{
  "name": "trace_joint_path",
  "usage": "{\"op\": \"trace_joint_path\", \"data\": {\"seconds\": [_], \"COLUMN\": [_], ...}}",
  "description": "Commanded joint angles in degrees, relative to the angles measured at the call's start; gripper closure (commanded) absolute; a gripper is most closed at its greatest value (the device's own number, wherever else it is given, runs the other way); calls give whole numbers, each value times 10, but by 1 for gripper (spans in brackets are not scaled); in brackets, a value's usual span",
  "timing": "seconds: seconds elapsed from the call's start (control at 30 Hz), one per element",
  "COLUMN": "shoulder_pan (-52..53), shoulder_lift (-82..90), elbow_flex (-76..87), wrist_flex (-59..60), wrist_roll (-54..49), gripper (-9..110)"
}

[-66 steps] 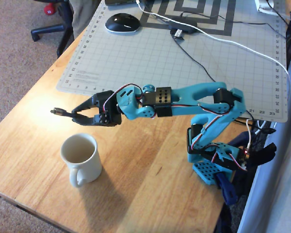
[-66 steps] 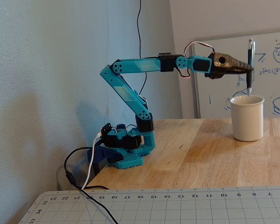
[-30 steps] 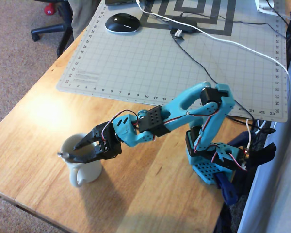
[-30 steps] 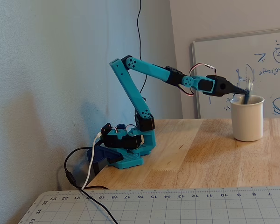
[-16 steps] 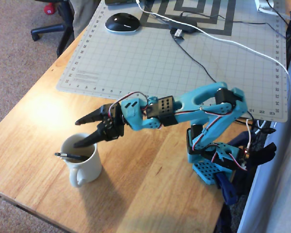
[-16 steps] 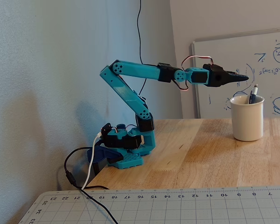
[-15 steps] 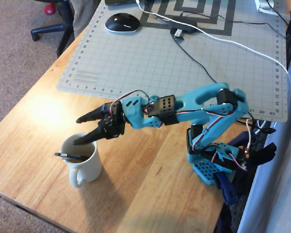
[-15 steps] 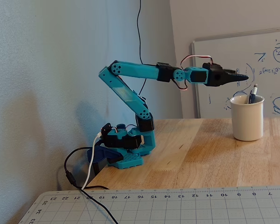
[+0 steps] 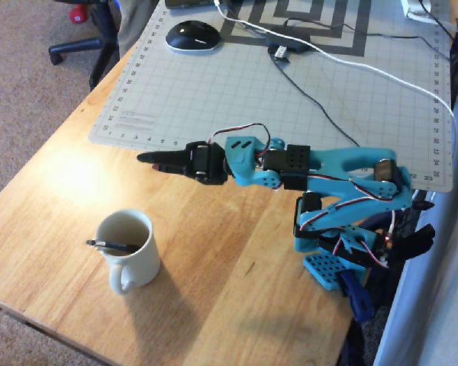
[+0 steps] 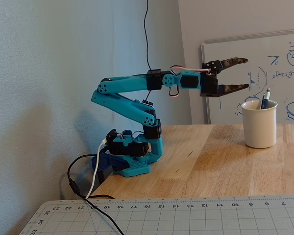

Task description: Grasp a pen and put it in a mug.

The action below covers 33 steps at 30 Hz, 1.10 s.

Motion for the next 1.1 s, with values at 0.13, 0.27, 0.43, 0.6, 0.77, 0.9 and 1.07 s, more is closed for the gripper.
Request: {"op": "trace_joint_path", "data": {"seconds": [0.13, 0.27, 0.43, 0.6, 0.77, 0.9, 1.07], "shoulder_pan": [30, 40, 43, 78, 88, 89, 91], "shoulder_lift": [167, 239, 308, 389, 403, 400, 400], "elbow_flex": [83, 129, 162, 159, 160, 170, 200], "wrist_flex": [37, 103, 283, 497, 625, 653, 647], "wrist_roll": [56, 57, 59, 59, 59, 60, 94], "gripper": [96, 102, 101, 101, 101, 101, 101]}}
